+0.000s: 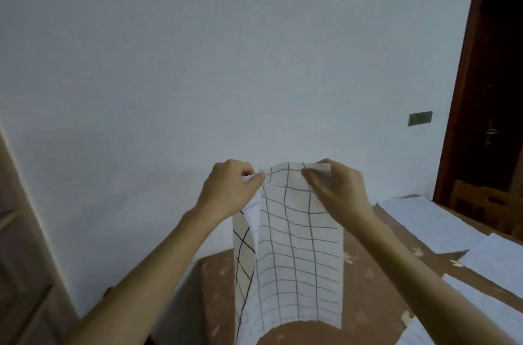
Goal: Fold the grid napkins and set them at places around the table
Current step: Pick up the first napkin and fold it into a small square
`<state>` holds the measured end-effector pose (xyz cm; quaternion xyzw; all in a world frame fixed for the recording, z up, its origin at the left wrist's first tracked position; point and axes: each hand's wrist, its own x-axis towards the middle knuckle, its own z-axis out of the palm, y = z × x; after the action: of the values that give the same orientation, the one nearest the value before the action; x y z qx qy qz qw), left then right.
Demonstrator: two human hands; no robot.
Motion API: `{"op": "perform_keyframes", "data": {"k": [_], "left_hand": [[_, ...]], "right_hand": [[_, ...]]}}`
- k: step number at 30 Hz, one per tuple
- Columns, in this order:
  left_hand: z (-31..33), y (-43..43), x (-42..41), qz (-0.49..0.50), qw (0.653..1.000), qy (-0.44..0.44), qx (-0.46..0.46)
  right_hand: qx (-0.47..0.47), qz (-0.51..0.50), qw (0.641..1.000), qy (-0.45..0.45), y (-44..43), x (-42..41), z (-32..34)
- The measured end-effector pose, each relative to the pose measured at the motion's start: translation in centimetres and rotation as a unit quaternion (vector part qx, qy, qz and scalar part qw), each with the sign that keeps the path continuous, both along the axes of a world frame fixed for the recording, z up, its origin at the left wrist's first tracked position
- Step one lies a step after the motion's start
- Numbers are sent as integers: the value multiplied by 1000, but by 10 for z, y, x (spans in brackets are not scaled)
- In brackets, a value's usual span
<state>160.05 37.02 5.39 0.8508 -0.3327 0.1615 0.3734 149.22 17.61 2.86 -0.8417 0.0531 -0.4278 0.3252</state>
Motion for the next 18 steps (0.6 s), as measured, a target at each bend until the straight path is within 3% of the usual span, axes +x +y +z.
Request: {"op": "perform_keyframes", "data": {"k": [4, 10, 18], "left_hand": [[6, -10, -11, 6, 998, 58, -22], [9, -37, -24, -29, 966, 229, -115], [19, -66, -50, -79, 882, 396, -242]], "right_hand": [[-8, 36, 999, -20, 10, 10, -3], [24, 103, 994, -26, 4, 16, -4], [25, 182, 982, 32, -21, 8, -13]]}}
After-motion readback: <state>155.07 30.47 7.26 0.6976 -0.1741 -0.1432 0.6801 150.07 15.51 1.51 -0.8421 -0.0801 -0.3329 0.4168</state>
